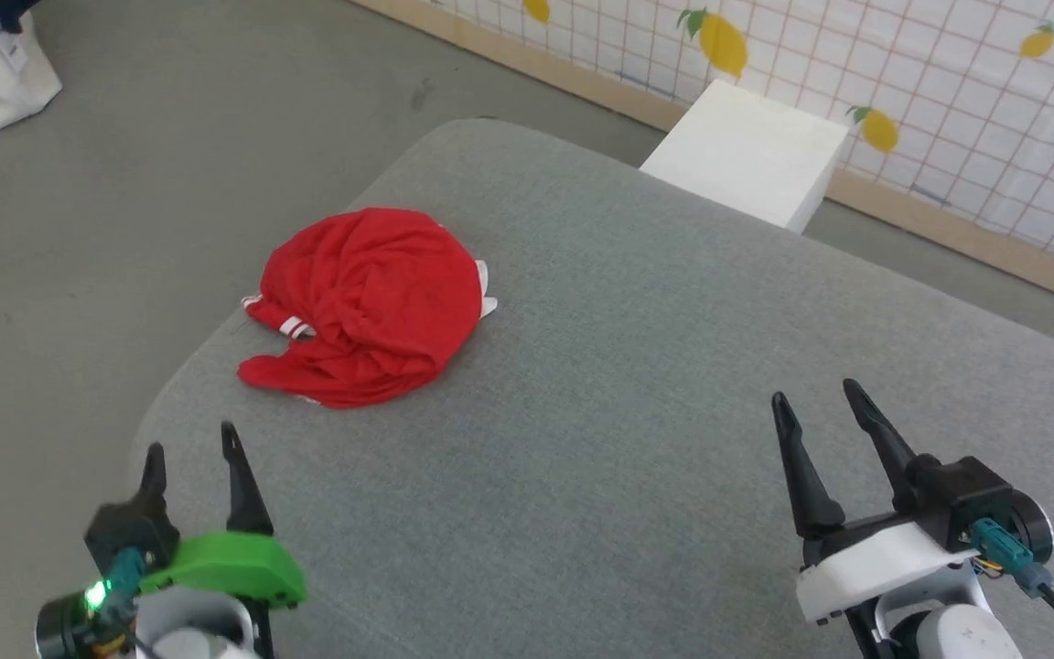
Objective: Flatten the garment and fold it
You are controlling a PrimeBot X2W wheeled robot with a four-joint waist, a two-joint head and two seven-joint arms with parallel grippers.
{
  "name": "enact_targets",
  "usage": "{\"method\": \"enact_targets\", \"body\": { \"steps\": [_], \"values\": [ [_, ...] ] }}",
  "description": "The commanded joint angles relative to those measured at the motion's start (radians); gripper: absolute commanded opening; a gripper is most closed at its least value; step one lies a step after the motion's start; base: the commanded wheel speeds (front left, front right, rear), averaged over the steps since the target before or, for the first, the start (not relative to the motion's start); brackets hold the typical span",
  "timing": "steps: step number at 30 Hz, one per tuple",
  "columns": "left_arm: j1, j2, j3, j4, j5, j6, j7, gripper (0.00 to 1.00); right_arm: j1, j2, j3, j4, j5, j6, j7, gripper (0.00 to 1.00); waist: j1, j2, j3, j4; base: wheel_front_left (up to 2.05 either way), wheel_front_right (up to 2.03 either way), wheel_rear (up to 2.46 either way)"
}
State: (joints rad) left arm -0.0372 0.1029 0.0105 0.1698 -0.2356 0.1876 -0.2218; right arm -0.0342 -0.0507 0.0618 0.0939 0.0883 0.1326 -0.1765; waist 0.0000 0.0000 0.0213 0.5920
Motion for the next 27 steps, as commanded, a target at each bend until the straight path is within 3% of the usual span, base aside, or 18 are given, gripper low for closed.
{"method": "enact_targets", "body": {
  "steps": [1, 9, 14, 19, 27],
  "values": [
    [-0.053, 0.011, 0.0, 0.021, -0.019, -0.011, -0.003, 1.0, -0.024, 0.0, 0.003, -0.004, -0.003, -0.002, -0.003, 1.0, 0.0, 0.0, 0.026, 0.003, 0.0, 0.0, 0.0],
    [-0.339, 0.014, 0.019, 0.231, -0.137, -0.059, 0.069, 1.0, -0.083, 0.0, 0.034, -0.062, -0.064, -0.002, 0.047, 1.0, 0.0, 0.0, 0.195, -0.038, 0.0, 0.0, 0.0],
    [-0.518, 0.026, 0.051, 0.397, -0.212, -0.084, 0.122, 1.0, -0.133, -0.001, 0.058, -0.103, -0.109, -0.002, 0.081, 1.0, 0.0, 0.0, 0.321, -0.108, 0.0, 0.0, 0.0],
    [-0.642, 0.066, 0.086, 0.53, -0.278, -0.103, 0.245, 1.0, -0.177, -0.031, 0.074, -0.148, -0.124, -0.002, 0.111, 1.0, 0.0, 0.0, 0.43, -0.181, 0.0, 0.0, 0.0],
    [-0.727, 0.116, 0.125, 0.662, -0.351, -0.09, 0.435, 1.0, -0.193, -0.067, 0.059, -0.198, -0.119, -0.002, 0.135, 1.0, 0.0, 0.0, 0.525, -0.244, 0.0, 0.0, 0.0]
  ]
}}
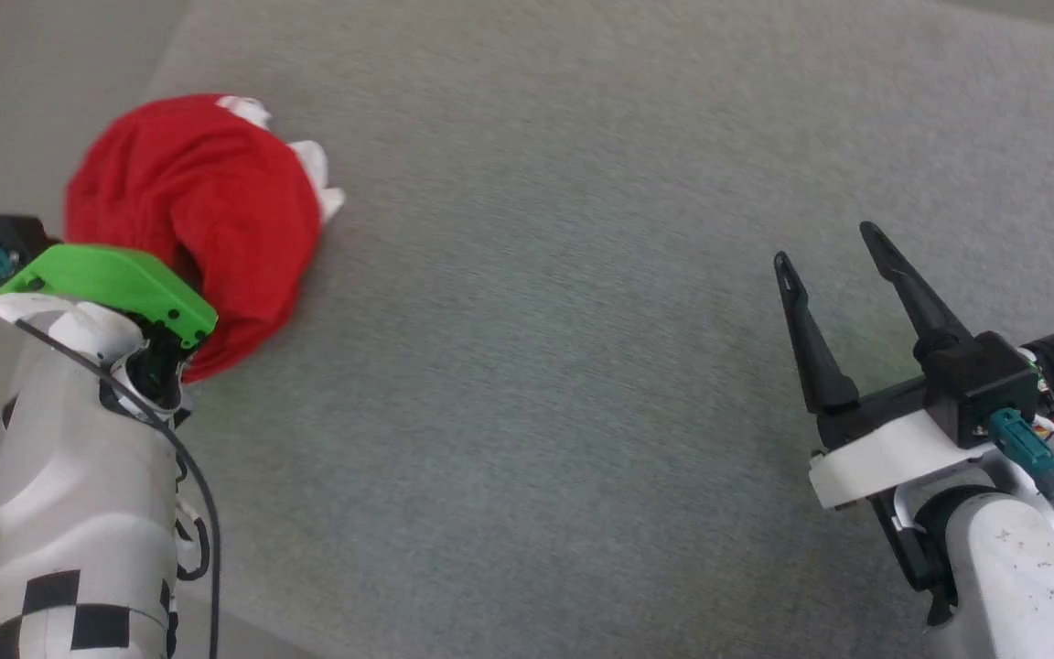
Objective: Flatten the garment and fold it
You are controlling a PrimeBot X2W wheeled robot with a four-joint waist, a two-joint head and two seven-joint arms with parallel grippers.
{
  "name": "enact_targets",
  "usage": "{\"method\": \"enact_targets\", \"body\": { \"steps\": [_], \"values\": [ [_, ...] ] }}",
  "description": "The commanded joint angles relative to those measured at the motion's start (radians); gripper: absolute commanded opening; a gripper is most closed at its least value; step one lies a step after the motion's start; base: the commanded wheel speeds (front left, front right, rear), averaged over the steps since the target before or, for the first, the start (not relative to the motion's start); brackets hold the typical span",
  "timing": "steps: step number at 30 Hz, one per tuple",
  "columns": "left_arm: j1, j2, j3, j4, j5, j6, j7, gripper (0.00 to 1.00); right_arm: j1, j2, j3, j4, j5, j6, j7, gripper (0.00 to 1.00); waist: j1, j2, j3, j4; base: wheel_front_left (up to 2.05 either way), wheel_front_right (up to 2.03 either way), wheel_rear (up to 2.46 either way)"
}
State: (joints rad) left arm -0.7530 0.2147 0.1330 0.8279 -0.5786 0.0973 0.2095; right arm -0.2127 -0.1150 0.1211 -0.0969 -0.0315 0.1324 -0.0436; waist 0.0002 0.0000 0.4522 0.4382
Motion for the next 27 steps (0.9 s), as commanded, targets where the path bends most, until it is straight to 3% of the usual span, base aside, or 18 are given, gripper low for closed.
{"method": "enact_targets", "body": {
  "steps": [1, 4, 5, 6, 7, 8, 20, 27],
  "values": [
    [-0.01, 0.004, 0.005, 0.016, -0.018, 0.0, 0.03, 1.0, -0.014, -0.005, -0.003, -0.01, 0.002, -0.002, 0.001, 1.0, -0.0002, 0.0, 0.096, -0.093, 0.0, 0.0, 0.0],
    [0.004, 0.003, 0.006, 0.045, -0.043, -0.007, 0.118, 1.0, -0.013, -0.006, -0.006, -0.006, 0.008, -0.002, -0.003, 1.0, -0.0002, 0.0, 0.09, -0.097, 0.0, 0.0, 0.0],
    [0.011, 0.001, -0.001, 0.053, -0.048, -0.01, 0.154, 0.91, -0.014, -0.005, -0.007, -0.002, 0.011, -0.002, -0.007, 1.0, -0.0002, 0.0, 0.082, -0.097, 0.0, 0.0, 0.0],
    [0.019, 0.001, -0.007, 0.057, -0.049, -0.013, 0.184, 0.55, -0.014, -0.003, -0.008, 0.003, 0.014, -0.002, -0.012, 1.0, -0.0002, 0.0, 0.074, -0.097, 0.0, 0.0, 0.0],
    [0.028, 0.003, -0.014, 0.057, -0.051, -0.018, 0.214, 0.05, -0.013, 0.001, -0.007, 0.012, 0.018, -0.002, -0.018, 1.0, -0.0002, 0.0, 0.059, -0.096, 0.0, 0.0, 0.0],
    [0.035, 0.011, -0.02, 0.051, -0.047, -0.021, 0.225, 0.0, -0.011, 0.004, -0.006, 0.019, 0.021, -0.002, -0.024, 1.0, -0.0002, 0.0, 0.045, -0.095, 0.0, 0.0, 0.0],
    [0.062, 0.194, -0.05, -0.216, 0.172, 0.058, -0.256, 0.0, 0.035, 0.059, -0.002, 0.166, 0.078, -0.002, -0.13, 1.0, -0.0002, 0.0, -0.226, -0.131, 0.0, 0.0, 0.0],
    [0.015, 0.226, -0.118, -0.364, 0.265, 0.051, -0.388, 0.0, 0.088, 0.064, -0.035, 0.217, 0.127, -0.002, -0.167, 1.0, -0.0002, 0.0, -0.345, -0.201, 0.0, 0.0, 0.0]
  ]
}}
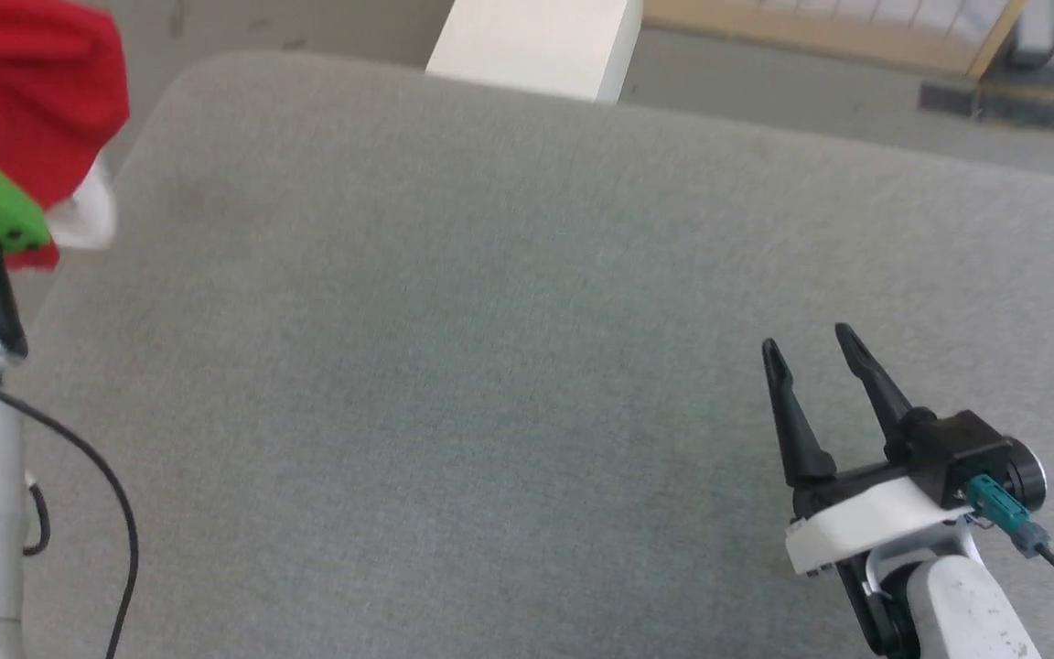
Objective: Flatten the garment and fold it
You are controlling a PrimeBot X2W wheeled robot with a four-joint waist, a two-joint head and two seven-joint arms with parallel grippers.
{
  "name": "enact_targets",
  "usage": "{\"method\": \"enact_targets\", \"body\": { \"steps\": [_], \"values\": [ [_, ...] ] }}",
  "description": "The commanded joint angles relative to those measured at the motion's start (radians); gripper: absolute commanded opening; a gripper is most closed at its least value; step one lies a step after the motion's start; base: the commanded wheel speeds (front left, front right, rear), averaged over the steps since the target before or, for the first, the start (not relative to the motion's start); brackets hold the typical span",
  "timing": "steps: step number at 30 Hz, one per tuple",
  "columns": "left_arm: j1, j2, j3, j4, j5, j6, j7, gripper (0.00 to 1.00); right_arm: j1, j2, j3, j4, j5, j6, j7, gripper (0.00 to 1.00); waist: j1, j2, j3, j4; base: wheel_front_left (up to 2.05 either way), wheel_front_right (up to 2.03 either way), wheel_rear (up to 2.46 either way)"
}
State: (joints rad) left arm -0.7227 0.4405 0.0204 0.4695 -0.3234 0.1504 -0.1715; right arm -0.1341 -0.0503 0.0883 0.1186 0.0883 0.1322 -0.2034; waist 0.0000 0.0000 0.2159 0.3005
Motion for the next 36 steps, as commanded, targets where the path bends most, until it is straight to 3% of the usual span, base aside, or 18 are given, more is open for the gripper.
{"method": "enact_targets", "body": {
  "steps": [1, 9, 16, 24, 29, 36],
  "values": [
    [-0.025, -0.003, -0.019, -0.027, 0.018, -0.006, -0.013, 0.0, 0.016, 0.0, -0.005, 0.005, 0.014, -0.002, -0.011, 1.0, 0.0, 0.0, -0.12, -0.077, 0.0, 0.0, 0.0],
    [-0.065, -0.067, -0.116, -0.131, 0.039, -0.041, -0.016, 0.0, 0.047, 0.0, -0.029, 0.013, 0.04, -0.002, -0.026, 1.0, 0.0, 0.0, -0.176, -0.195, 0.0, 0.0, 0.0],
    [-0.045, -0.183, -0.214, -0.182, 0.008, -0.08, 0.01, 0.0, 0.057, 0.0, -0.049, 0.001, 0.037, -0.002, -0.026, 1.0, 0.0, 0.0, -0.183, -0.316, 0.0, 0.0, 0.0],
    [0.033, -0.332, -0.315, -0.117, -0.081, -0.134, 0.064, 0.0, 0.067, 0.0, -0.066, -0.02, 0.032, -0.002, -0.011, 1.0, 0.0, 0.0, -0.164, -0.42, 0.0, 0.0, 0.0],
    [0.121, -0.374, -0.395, 0.007, -0.148, -0.151, 0.187, 0.0, 0.068, 0.0, -0.058, -0.029, 0.035, -0.002, -0.007, 1.0, 0.0, 0.0, -0.151, -0.466, 0.0, 0.0, 0.0],
    [0.197, -0.386, -0.519, 0.195, -0.185, -0.15, 0.416, 0.0, 0.066, 0.0, -0.047, -0.031, 0.038, -0.002, -0.007, 1.0, 0.0, 0.0, -0.135, -0.494, 0.0, 0.0, 0.0]
  ]
}}
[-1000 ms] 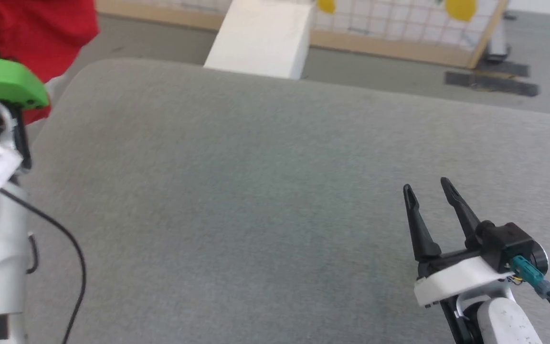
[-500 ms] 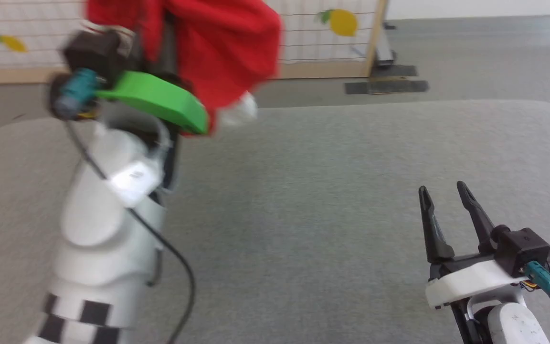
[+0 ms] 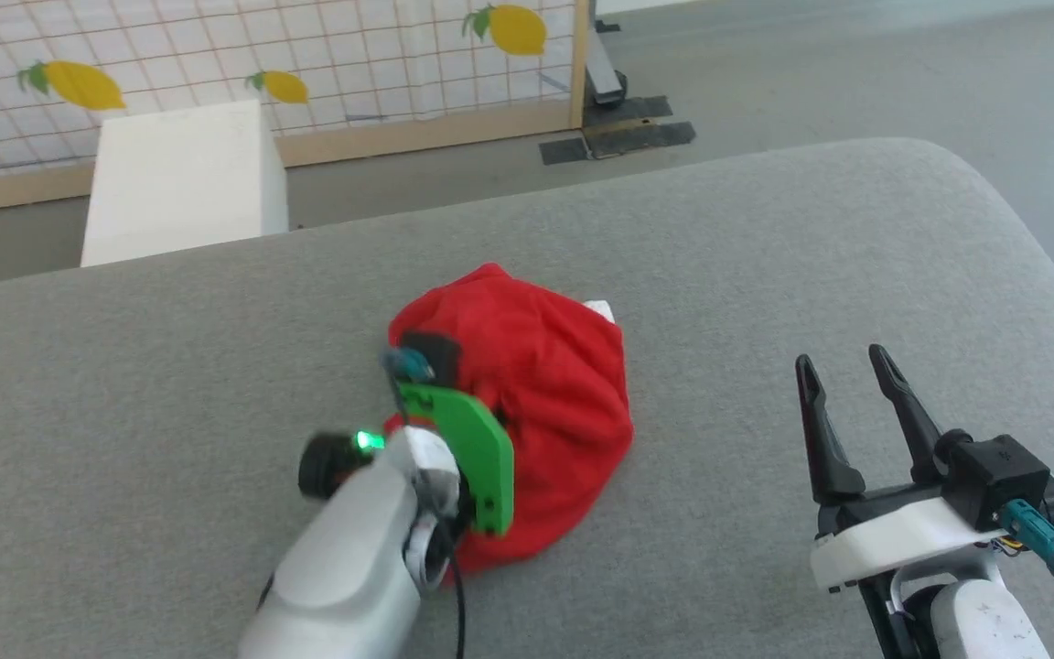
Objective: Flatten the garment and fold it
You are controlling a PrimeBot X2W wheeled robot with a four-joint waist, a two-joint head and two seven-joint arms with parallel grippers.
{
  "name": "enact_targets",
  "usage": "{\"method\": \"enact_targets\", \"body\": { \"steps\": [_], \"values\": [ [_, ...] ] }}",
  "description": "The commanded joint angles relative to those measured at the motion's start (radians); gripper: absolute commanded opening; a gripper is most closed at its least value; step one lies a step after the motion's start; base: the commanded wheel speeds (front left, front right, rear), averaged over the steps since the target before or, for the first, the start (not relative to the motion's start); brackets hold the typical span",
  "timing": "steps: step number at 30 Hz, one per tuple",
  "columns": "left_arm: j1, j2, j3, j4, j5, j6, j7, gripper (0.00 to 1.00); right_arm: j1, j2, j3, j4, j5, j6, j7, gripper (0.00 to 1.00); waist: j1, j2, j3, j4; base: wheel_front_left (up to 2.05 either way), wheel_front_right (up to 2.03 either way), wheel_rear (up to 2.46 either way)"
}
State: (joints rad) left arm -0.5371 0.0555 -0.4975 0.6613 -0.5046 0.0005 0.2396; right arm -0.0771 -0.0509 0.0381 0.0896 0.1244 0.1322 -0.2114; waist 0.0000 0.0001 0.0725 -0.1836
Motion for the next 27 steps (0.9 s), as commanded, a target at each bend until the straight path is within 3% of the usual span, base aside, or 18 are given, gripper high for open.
{"method": "enact_targets", "body": {
  "steps": [1, 4, 5, 6, 7, 11, 20, 23, 27],
  "values": [
    [0.017, -0.002, -0.017, 0.023, -0.003, -0.003, 0.038, 0.0, 0.009, 0.001, 0.005, -0.001, 0.002, -0.002, 0.001, 1.0, 0.0, -0.0001, 0.008, -0.012, 0.0, 0.0, 0.0],
    [0.033, -0.002, -0.05, 0.07, -0.009, -0.003, 0.135, 0.0, 0.01, 0.001, 0.006, 0.002, 0.002, -0.002, 0.001, 1.0, 0.0, -0.0001, 0.006, -0.011, 0.0, 0.0, 0.0],
    [0.036, -0.002, -0.055, 0.075, -0.012, -0.005, 0.155, 0.15, 0.011, 0.001, 0.007, 0.003, 0.002, -0.002, 0.001, 1.0, 0.0, -0.0001, 0.004, -0.01, 0.0, 0.0, 0.0],
    [0.04, -0.002, -0.057, 0.076, -0.016, -0.005, 0.169, 0.78, 0.012, 0.001, 0.009, 0.004, 0.001, -0.002, 0.002, 1.0, 0.0, -0.0001, 0.002, -0.007, 0.0, 0.0, 0.0],
    [0.043, -0.002, -0.056, 0.072, -0.019, -0.004, 0.17, 1.0, 0.013, 0.001, 0.01, 0.005, 0.0, -0.002, 0.002, 1.0, 0.0, -0.0001, -0.001, -0.004, 0.0, 0.0, 0.0],
    [0.062, 0.008, -0.021, 0.008, -0.03, 0.008, 0.061, 1.0, 0.019, 0.001, 0.01, 0.008, -0.004, -0.002, 0.006, 1.0, 0.0, -0.0001, -0.018, 0.011, 0.0, 0.0, 0.0],
    [0.164, 0.092, 0.097, -0.219, 0.001, 0.05, -0.371, 1.0, 0.038, 0.001, -0.004, -0.01, -0.02, -0.002, 0.023, 1.0, 0.0, -0.0001, -0.052, 0.076, 0.0, 0.0, 0.0],
    [0.205, 0.129, 0.133, -0.281, 0.02, 0.067, -0.462, 1.0, 0.045, 0.001, -0.009, -0.019, -0.022, -0.002, 0.029, 1.0, 0.0, -0.0001, -0.057, 0.103, 0.0, 0.0, 0.0],
    [0.268, 0.157, 0.182, -0.363, 0.062, 0.092, -0.498, 1.0, 0.053, 0.001, -0.018, -0.022, -0.021, -0.002, 0.034, 1.0, 0.0, -0.0001, -0.066, 0.138, 0.0, 0.0, 0.0]
  ]
}}
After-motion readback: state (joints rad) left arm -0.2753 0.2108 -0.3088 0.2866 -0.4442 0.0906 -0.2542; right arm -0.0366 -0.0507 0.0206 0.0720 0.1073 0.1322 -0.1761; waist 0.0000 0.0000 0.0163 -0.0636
